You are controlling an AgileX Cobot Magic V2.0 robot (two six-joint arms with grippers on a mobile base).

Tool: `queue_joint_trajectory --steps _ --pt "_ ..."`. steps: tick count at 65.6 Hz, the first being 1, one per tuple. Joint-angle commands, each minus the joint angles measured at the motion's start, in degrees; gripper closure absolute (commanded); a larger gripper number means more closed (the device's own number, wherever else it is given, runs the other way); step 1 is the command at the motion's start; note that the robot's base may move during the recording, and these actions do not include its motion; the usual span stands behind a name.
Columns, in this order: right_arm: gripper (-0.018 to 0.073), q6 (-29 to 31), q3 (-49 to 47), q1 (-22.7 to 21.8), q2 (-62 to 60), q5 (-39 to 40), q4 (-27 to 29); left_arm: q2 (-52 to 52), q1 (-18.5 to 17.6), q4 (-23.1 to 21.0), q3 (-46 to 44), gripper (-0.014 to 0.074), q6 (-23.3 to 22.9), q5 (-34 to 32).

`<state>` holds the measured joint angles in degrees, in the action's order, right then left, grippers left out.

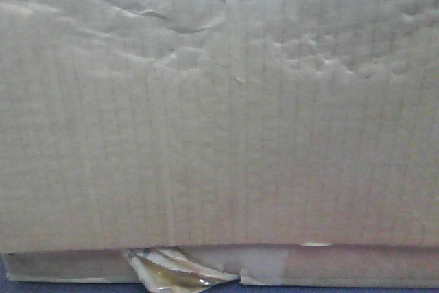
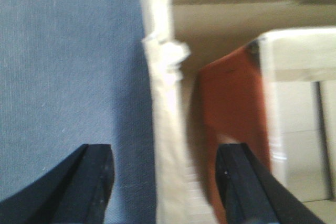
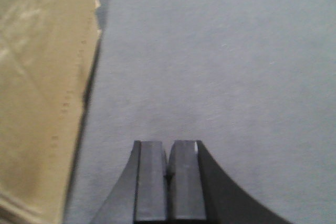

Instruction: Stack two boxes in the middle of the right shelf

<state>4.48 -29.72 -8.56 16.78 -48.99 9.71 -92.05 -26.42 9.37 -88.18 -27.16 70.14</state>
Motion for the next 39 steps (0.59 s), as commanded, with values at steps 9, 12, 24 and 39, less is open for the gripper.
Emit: queue_joint_trajectory --steps 9,12,24,39 --pt "0.0719 -1.4 -5.1 -0.4 3.8 -2.8 1.3 -0.2 -0.1 -0.1 2.7 0.0259 0.1 -0.2" --pt "0.0719 -2.8 -7.4 -0.4 6.2 -4.0 1.2 -0.2 -0.1 -0.1 2.7 0.0259 0.1 -0.2" --pt "0.0694 -3.5 -20.2 -0.4 20.1 -11.0 -0.4 -0.2 -0.1 -0.1 2.7 0.0259 0.0 -0.2" --pt "0.0694 -11.0 -37.9 1.4 34.9 -21.0 -7.4 -0.2 -0.1 -0.1 2.7 0.0259 0.0 -0.2"
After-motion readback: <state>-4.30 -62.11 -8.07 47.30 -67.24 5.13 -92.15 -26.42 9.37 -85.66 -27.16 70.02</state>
